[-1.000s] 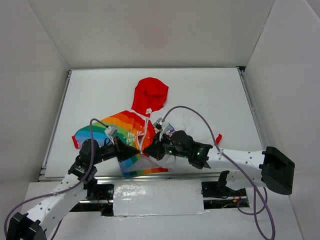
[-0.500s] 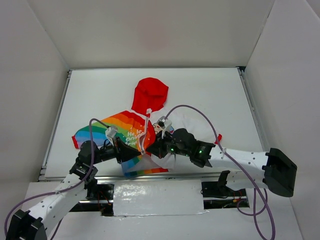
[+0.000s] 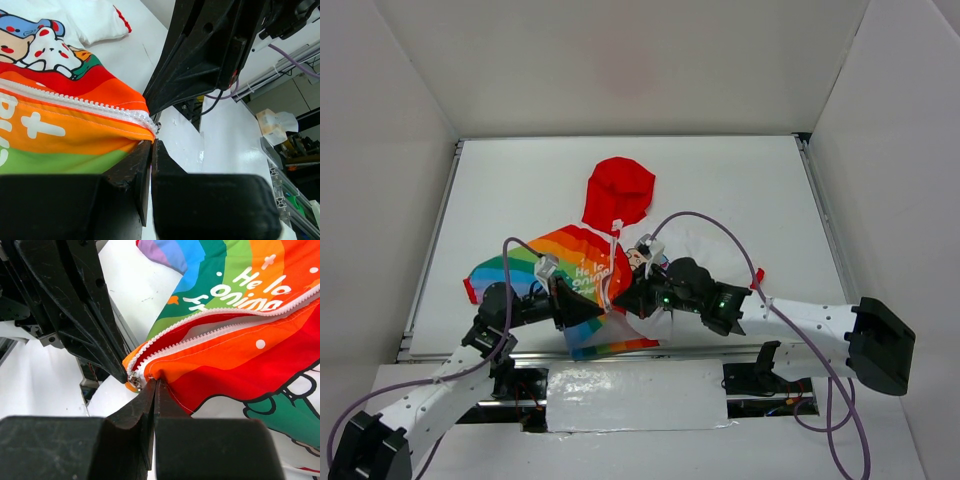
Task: Zip up the jacket
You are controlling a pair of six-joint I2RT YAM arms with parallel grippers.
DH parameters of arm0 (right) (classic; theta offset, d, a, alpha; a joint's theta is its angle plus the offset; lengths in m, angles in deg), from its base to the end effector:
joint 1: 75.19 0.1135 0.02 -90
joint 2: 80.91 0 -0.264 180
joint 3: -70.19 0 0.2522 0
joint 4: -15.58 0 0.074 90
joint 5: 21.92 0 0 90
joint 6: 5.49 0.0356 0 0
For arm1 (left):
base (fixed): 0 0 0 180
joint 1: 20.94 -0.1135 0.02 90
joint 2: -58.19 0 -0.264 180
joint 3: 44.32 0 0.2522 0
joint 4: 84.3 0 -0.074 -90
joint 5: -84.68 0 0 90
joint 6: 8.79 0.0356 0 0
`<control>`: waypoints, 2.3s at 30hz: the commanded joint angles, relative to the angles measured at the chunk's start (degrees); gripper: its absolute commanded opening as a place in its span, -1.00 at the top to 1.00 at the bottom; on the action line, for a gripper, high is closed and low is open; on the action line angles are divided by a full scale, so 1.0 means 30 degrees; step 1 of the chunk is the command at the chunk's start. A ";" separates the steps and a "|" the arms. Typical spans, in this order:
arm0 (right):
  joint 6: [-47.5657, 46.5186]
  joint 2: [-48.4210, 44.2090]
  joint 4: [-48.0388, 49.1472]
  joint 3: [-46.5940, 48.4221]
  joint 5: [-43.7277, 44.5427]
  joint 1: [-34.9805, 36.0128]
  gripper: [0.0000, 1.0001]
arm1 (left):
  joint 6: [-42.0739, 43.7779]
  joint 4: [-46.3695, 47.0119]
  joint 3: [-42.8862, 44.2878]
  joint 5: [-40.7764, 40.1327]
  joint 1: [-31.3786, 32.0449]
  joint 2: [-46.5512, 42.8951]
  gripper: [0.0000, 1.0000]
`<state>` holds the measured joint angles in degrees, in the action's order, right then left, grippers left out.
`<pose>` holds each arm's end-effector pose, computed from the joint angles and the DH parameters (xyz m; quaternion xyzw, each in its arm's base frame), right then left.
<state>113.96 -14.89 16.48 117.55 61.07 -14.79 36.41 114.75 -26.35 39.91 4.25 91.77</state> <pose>0.1226 0.2245 0.2407 -0.2499 0.7674 0.4505 0.3817 0.1176 -0.0832 0.1976 0.1681 0.6713 -0.6014 0.3993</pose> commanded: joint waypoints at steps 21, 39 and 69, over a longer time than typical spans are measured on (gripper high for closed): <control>0.0641 0.4797 0.0626 0.0690 0.0134 -0.0857 1.00 | -0.0770 0.1978 -0.0697 -0.3328 0.1652 0.7202 1.00; 0.0963 0.7937 0.2555 0.0929 -0.1853 -0.0827 0.50 | -0.1503 0.5144 -0.1344 -0.5645 0.1974 1.2682 1.00; 0.3337 0.6293 0.7449 -0.3000 -0.2881 0.0872 0.02 | -0.1386 0.4735 -0.0963 -0.4795 0.1974 1.1365 1.00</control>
<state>123.69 3.05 34.40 108.24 51.72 -13.15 32.74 124.81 -27.68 23.73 9.96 126.94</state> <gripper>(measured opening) 0.489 0.144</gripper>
